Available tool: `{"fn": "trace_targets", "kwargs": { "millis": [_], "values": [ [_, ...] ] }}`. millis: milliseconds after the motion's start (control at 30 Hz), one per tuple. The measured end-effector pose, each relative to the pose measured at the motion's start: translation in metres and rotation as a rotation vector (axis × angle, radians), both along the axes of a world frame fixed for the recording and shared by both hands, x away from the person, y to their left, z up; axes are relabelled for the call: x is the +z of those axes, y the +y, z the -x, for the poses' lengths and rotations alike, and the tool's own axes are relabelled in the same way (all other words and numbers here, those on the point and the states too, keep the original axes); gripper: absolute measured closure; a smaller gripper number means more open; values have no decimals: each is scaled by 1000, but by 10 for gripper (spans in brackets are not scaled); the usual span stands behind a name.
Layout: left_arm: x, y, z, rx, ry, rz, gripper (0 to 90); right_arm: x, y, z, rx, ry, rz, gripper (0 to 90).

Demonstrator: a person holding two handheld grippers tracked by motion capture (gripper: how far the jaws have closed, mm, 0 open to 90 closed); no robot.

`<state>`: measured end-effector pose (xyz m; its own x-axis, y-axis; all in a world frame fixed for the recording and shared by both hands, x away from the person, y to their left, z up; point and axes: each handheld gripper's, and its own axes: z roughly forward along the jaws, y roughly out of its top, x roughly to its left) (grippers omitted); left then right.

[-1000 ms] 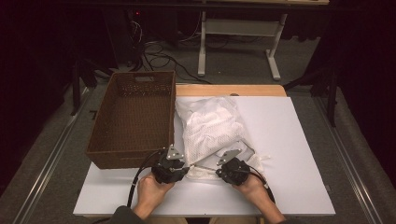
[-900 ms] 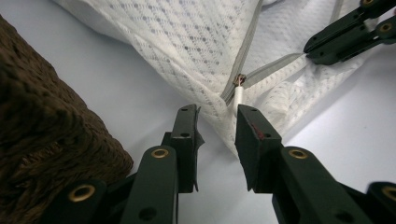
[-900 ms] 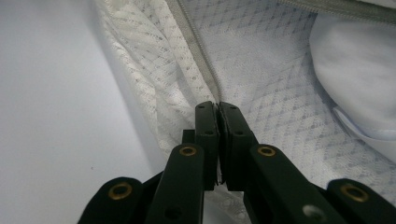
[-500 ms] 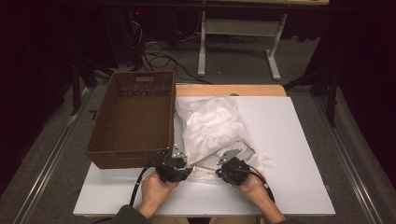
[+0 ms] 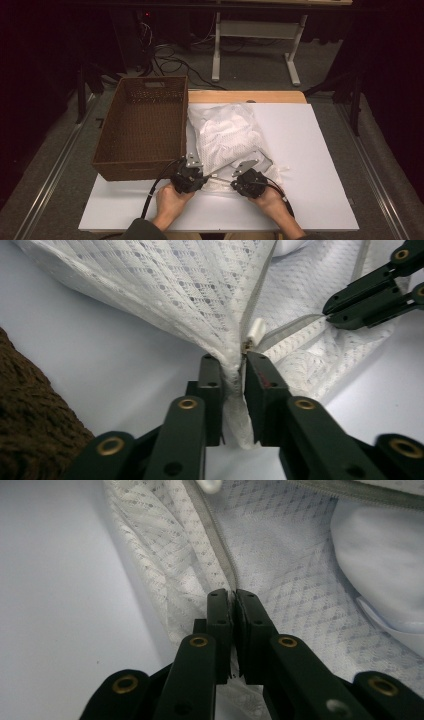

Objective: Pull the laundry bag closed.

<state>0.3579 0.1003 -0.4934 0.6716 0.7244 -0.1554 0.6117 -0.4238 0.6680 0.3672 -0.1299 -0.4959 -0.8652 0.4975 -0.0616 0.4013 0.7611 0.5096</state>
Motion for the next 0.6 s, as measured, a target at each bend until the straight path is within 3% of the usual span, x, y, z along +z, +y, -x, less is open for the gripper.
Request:
{"fn": "trace_targets", "kwargs": {
  "millis": [200, 300, 600],
  "values": [
    [2, 2, 2, -23, -6, -3, 845, 0, -1, -1, -20, 30, -27, 774],
    [2, 2, 2, -29, -4, 6, 849, 1, 1, 0, -28, 23, -49, 736],
    [3, 4, 3, -37, -8, 24, 854, 3, 12, -2, -31, 25, -126, 729]
  ]
}}
